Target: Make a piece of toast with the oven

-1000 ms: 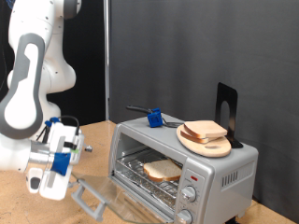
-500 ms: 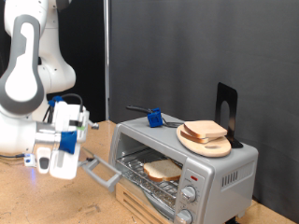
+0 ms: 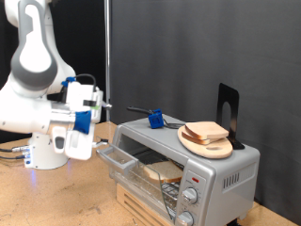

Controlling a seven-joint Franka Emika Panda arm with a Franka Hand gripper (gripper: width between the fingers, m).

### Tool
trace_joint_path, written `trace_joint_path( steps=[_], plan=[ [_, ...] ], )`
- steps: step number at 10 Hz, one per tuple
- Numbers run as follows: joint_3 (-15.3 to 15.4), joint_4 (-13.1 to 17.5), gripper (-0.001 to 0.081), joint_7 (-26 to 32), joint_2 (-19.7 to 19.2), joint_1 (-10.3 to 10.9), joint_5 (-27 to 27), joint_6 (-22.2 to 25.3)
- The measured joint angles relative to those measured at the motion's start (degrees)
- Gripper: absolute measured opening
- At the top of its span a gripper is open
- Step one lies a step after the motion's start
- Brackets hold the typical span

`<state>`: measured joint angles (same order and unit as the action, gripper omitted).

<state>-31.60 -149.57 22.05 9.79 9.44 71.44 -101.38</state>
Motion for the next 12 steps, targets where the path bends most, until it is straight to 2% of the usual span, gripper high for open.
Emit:
trace_joint_path(
  steps=[2,5,7,9,10,12],
  plan=[
    [3.53,-1.88,0.0808,-1.76,2.94,0.86,1.25,-6.72],
    [5.71,-3.35,0.0808,-1.34,1.75,1.39,2.31,-12.29],
    [5.77,-3.5,0.0808,-0.34,0.26,1.39,2.82,-12.28],
    [5.27,-3.46,0.0808,-0.3,0.09,1.18,2.64,-9.91],
    [4.41,-3.39,0.0808,-0.79,0.42,0.46,2.55,-8.19],
    [2.9,-3.42,0.0808,-2.98,2.83,-1.99,2.04,-8.59]
  ],
)
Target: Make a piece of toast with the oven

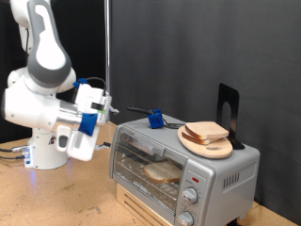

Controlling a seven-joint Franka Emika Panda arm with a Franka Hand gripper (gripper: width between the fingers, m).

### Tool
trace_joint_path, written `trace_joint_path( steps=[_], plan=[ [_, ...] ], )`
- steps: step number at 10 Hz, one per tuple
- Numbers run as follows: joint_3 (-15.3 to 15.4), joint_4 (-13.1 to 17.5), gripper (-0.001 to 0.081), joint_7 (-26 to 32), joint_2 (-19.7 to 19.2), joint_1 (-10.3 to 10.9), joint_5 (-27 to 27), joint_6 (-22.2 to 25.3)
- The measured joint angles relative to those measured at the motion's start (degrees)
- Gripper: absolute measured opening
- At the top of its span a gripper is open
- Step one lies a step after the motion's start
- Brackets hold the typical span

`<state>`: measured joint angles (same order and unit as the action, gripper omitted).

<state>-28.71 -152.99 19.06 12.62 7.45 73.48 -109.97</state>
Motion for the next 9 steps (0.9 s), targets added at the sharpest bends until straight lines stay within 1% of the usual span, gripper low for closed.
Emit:
trace_joint_path(
  steps=[1,2,3,4,5,6,7,8,9],
  plan=[
    [0.0,-0.51,0.0808,-1.98,1.79,-1.02,-0.93,-1.05],
    [0.01,-0.47,0.0808,-1.96,1.56,-0.99,-1.52,0.13],
    [-0.53,0.73,0.0808,-3.12,0.73,-1.04,-5.22,3.81],
    [-1.29,3.69,0.0808,-6.17,-0.82,-1.16,-9.01,7.05],
    [-1.38,6.9,0.0808,-9.56,-2.9,-1.2,-10.8,7.78],
    [-1.15,9.28,0.0808,-11.9,-4.89,-1.11,-10.41,6.64],
    [-0.91,11.17,0.0808,-12.81,-6.79,-0.96,-8.83,5.18],
    [-0.45,12.67,0.0808,-12.59,-8.56,-0.88,-4.93,2.58],
    [0.06,13.84,0.0808,-11.39,-10.1,-0.64,0.86,-0.8]
  ],
)
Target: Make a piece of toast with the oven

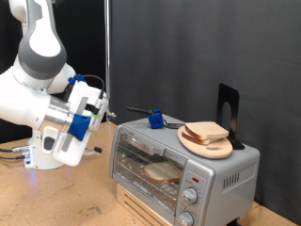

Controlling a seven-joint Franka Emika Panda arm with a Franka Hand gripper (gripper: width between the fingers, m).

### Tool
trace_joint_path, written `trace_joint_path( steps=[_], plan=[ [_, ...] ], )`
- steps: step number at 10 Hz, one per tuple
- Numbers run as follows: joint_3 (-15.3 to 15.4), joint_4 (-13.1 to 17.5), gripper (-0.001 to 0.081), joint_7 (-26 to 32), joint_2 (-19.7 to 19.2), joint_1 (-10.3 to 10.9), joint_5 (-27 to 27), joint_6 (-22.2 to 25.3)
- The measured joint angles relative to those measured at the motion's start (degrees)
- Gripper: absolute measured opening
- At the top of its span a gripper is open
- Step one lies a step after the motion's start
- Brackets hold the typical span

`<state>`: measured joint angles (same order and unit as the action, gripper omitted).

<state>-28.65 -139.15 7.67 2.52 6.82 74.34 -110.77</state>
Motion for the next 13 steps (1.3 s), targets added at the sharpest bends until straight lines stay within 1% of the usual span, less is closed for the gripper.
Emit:
trace_joint_path(
  steps=[1,2,3,4,5,6,7,8,9,11,12,13],
  plan=[
    [0.31,0.83,0.0808,1.04,-1.54,0.19,3.85,-1.61],
    [0.17,0.82,0.0808,0.81,-1.54,0.02,1.43,0.34],
    [-0.32,1.46,0.0808,0.82,-1.96,-0.54,-2.11,5.75],
    [-0.93,3.54,0.0808,0.82,-3.71,-1.23,-4.98,11.41],
    [-0.93,6.51,0.0808,1.45,-6.61,-1.55,-5.96,14.63],
    [-0.63,9.47,0.0808,1.73,-9.69,-1.55,-5.95,16.56],
    [-0.21,11.88,0.0808,1.78,-12.35,-1.54,-3.87,16.6],
    [0.38,13.51,0.0808,1.82,-14.27,-1.51,0.16,14.45],
    [0.77,14.45,0.0808,1.84,-15.64,-1.52,2.48,13.25],
    [0.78,14.96,0.0808,1.51,-16.06,-1.65,1.77,15.3],
    [0.94,16.79,0.0808,1.04,-17.52,-1.72,2.21,16.45],
    [1.29,19.43,0.0808,0.68,-19.86,-1.74,2.55,17.4]
  ],
)
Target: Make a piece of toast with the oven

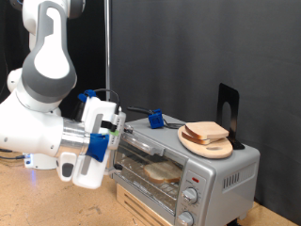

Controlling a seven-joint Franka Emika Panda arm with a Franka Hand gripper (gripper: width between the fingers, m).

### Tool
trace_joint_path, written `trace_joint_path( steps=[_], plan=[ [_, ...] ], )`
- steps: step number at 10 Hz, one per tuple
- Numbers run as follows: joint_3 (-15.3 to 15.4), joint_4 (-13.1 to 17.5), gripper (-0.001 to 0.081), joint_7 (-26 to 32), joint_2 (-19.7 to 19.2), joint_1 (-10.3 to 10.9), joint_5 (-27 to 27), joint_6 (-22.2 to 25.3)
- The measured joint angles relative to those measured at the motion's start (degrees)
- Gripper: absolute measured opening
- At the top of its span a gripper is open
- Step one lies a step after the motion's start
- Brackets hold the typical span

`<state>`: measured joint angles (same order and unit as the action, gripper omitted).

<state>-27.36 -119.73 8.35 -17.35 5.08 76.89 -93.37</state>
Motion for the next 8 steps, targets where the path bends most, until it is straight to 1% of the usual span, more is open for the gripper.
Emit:
trace_joint_path(
  steps=[1,2,5,6,7,8],
  plan=[
    [0.46,2.47,0.0808,-0.06,-2.28,-0.01,1.38,0.3],
    [1.01,4.49,0.0808,0.18,-4.29,-0.01,3.71,-0.51],
    [2.78,10.04,0.0808,0.3,-9.35,0.01,11.97,-5.95],
    [3.1,11.88,0.0808,0.28,-11.13,-0.06,13.73,-6.7],
    [3.02,11.81,0.0808,0.28,-11.12,-0.11,13.1,-5.61],
    [3.04,12.03,0.0808,0.11,-11.33,-0.6,12.95,-1.94]
  ],
)
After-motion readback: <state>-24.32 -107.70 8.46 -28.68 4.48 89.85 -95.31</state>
